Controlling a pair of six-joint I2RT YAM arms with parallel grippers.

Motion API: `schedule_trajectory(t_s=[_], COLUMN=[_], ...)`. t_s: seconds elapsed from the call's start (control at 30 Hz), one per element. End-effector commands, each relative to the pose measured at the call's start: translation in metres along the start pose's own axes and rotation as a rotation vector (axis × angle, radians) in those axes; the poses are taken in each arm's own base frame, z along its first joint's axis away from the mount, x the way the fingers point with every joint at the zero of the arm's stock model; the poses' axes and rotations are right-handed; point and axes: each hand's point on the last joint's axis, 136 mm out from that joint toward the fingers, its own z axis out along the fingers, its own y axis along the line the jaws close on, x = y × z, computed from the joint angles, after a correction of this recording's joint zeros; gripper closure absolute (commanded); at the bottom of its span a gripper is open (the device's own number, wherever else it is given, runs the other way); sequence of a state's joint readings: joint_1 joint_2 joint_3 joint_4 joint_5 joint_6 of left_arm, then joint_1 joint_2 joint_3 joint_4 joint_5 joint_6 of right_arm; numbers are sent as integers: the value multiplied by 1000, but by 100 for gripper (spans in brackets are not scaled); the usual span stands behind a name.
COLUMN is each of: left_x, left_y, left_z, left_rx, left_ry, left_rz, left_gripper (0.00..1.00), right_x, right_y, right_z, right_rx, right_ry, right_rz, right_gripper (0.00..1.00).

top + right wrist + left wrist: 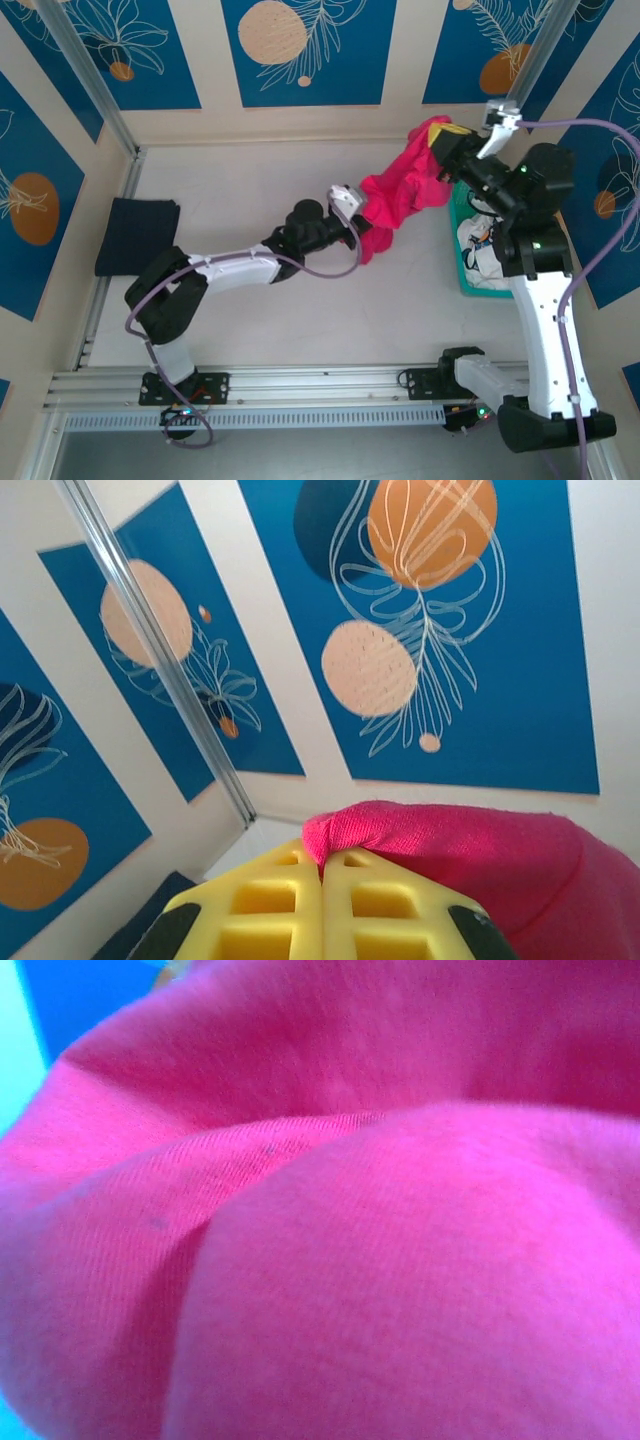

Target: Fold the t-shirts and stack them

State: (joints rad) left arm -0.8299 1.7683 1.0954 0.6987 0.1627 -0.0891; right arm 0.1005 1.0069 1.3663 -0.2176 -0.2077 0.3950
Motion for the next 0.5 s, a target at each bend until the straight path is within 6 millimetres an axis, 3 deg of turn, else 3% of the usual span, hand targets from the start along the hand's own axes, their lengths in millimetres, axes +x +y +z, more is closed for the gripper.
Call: schedule_trajectory(t_s=[0.0, 0.07, 0.17, 0.23, 0.33, 0.47], left_x=[-5, 0, 4, 6, 19, 62], left_y=[36, 62, 91, 95, 87, 70], left_z=[4, 14, 32, 35, 22, -21], left_rx=[-55, -100, -139, -132, -114, -110], left_ry=[21, 59, 104, 118, 139, 195], left_rz=[-85, -130, -205, -216, -234, -314], left_gripper=[100, 94, 28, 2, 0, 0], right_x=[1, 6, 19, 30, 50, 76], right_y=[-12, -16, -16, -16, -22, -35], right_z=[4, 7, 11, 14, 21, 34], right_rx=[86, 105, 110, 114, 133, 172], right_ry=[-25, -13, 18, 40, 78, 132], right_rz=[-30, -17, -11, -9, 4, 24], right_gripper=[100, 100, 100, 100, 100, 100])
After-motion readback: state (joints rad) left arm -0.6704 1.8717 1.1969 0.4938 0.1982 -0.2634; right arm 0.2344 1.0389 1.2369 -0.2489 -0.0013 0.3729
